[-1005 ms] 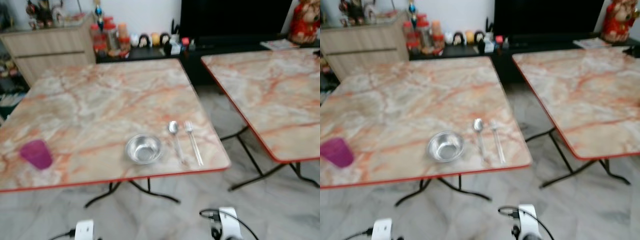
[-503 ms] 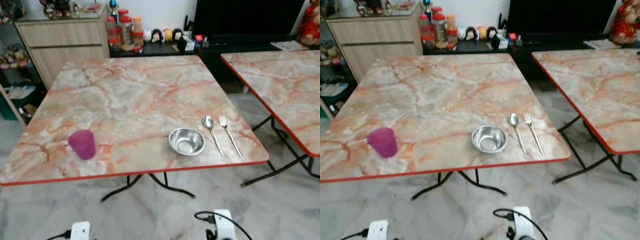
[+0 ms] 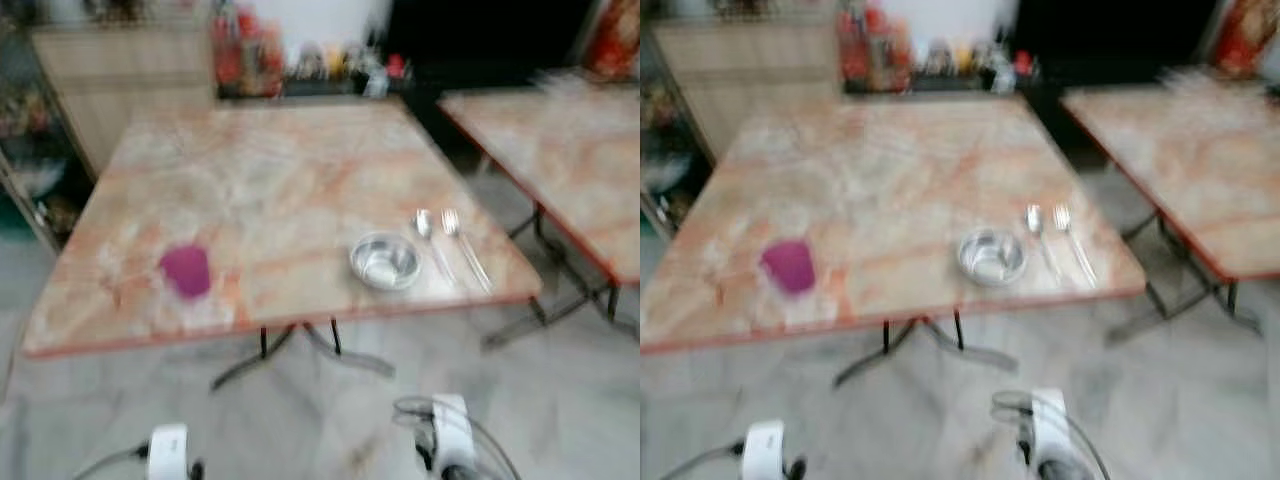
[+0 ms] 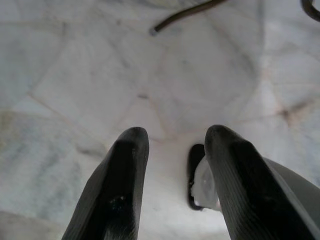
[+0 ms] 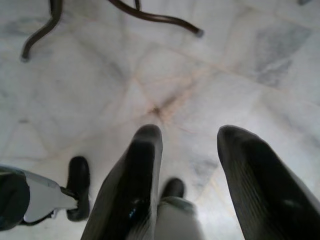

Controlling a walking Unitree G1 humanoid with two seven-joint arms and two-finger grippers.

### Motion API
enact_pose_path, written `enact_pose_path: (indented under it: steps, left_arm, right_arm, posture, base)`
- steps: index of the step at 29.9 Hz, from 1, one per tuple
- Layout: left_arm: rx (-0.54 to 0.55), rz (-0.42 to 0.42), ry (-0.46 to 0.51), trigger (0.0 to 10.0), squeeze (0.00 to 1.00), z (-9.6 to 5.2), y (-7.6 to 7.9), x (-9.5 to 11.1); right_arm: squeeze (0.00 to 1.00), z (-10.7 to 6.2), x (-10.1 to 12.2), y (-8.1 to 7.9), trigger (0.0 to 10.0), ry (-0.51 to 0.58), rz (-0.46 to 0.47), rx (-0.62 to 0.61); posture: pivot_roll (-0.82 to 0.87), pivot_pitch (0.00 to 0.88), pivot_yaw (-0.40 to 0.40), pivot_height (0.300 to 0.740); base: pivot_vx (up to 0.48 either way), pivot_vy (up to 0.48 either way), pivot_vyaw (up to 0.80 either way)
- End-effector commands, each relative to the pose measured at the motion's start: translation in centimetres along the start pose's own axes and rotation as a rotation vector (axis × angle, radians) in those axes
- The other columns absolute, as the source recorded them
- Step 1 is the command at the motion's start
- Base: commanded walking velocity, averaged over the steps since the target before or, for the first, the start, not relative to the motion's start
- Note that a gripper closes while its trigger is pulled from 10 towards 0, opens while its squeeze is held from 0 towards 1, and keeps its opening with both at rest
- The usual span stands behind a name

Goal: Setting the table

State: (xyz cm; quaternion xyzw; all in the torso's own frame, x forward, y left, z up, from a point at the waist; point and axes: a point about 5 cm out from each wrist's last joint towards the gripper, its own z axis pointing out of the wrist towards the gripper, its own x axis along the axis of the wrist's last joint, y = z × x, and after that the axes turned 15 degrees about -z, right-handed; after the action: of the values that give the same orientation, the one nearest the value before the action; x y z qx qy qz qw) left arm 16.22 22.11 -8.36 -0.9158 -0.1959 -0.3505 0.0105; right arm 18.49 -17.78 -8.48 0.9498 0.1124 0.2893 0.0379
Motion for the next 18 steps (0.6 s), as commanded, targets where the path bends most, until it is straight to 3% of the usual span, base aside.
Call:
enact_pose_path:
  steps: [1, 15, 18]
  left_arm:
    - [0.016, -0.002, 0.004, 10.0, 0.00, 0.00, -0.53, 0.26]
    - [0.022, -0.033, 0.058, 10.0, 0.00, 0.03, -0.89, 1.13]
    - [0.024, -0.037, 0.058, 10.0, 0.00, 0.06, -0.79, 1.16]
  right_arm:
    - [0.00, 0.07, 0.24, -0.63, 10.0, 0.005, 0.019, 0.010]
    - [0.00, 0.07, 0.30, -1.08, 10.0, 0.015, 0.060, 0.012]
    - [0.00, 0.08, 0.42, -0.95, 10.0, 0.019, 0.021, 0.006]
  posture:
    - [0.04, 0.000, -0.004, 0.732]
    - [0.06, 0.000, 0.004, 0.732]
    - [0.05, 0.000, 0.004, 0.732]
  base:
    - [0.000, 0.000, 0.00]
    - [0.000, 0.000, 0.00]
    - [0.000, 0.000, 0.00]
